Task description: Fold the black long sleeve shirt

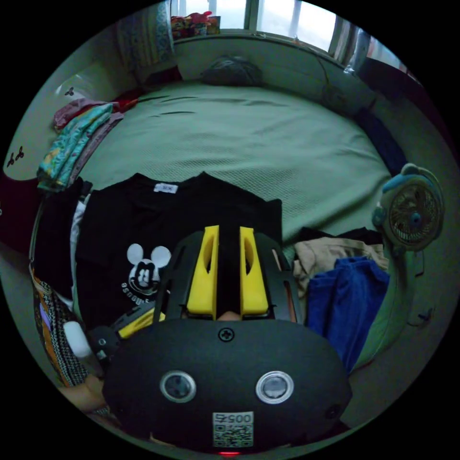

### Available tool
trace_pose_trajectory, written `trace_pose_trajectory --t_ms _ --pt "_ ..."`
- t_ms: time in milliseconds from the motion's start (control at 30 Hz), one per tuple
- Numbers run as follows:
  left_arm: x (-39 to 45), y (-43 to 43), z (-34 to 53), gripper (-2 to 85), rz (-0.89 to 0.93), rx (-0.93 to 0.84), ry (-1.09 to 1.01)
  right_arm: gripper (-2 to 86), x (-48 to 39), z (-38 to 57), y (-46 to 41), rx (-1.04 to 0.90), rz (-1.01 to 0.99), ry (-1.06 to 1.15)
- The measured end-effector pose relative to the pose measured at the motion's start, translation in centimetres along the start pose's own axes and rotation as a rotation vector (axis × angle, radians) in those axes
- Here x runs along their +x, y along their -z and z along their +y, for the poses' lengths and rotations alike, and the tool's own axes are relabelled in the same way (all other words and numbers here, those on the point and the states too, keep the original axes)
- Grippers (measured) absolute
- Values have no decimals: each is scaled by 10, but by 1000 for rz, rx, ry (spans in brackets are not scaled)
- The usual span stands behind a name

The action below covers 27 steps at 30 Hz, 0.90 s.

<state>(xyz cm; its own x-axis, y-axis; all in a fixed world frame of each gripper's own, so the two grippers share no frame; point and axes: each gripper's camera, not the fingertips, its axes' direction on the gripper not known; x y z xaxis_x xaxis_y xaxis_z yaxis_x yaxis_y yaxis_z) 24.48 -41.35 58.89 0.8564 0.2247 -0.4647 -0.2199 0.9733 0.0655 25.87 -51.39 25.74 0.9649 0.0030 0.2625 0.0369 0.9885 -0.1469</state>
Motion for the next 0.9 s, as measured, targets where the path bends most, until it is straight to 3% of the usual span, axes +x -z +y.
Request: trace_pose_trajectory --t_ms 233,533,633,733,900 --pt "-5 -3 0 -7 -16 0 -8 81 -12 12 -16 45 -138 2" --pt "-19 -1 1 -7 -7 -9 -2 113 -99 11 -29 61 47 267" --pt "-24 1 3 -6 -5 -11 -1 58 -113 16 -38 67 132 266" --pt "-31 4 6 -6 1 -13 2 7 -118 27 -29 107 86 272" --pt "-42 11 11 -6 6 -22 9 -3 -132 55 -34 72 61 356"
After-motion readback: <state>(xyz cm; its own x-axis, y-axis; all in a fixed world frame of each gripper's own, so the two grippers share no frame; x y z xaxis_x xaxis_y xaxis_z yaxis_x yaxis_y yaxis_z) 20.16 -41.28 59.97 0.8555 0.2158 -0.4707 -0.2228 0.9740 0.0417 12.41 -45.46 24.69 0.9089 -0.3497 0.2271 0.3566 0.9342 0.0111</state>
